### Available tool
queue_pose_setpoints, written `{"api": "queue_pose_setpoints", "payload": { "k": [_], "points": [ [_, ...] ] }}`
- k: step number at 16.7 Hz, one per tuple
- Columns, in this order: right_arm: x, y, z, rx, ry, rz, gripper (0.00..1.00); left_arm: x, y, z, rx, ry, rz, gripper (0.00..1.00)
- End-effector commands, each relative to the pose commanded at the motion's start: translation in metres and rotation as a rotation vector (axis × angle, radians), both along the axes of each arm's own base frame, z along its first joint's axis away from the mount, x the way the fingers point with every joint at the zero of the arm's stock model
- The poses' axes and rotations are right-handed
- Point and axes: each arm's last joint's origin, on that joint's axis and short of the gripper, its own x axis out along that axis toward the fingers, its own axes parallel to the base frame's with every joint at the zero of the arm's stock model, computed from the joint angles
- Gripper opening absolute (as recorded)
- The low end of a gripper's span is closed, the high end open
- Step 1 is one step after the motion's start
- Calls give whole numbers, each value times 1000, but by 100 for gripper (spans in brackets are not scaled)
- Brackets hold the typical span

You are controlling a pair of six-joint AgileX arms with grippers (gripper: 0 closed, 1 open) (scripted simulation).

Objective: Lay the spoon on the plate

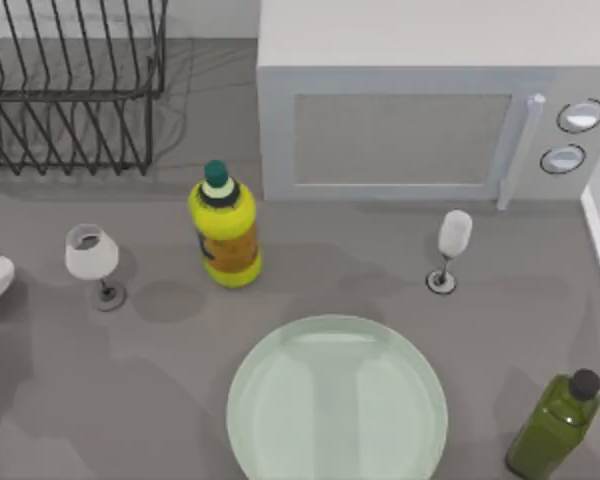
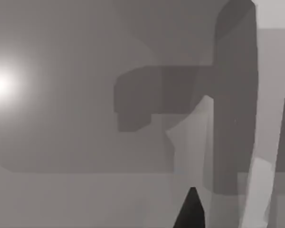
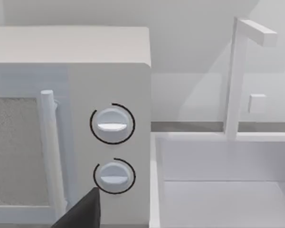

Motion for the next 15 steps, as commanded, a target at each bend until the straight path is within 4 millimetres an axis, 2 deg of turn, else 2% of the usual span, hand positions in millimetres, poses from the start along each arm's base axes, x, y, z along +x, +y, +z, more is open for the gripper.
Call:
{"api": "queue_pose_setpoints", "payload": {
  "k": [8,15],
  "points": [
    [0,0,0,0,0,0,100,-3,-2,80,-1,4,1,0],
    [0,0,0,0,0,0,100,-2,-4,83,4,-1,16,0]
  ]
}}
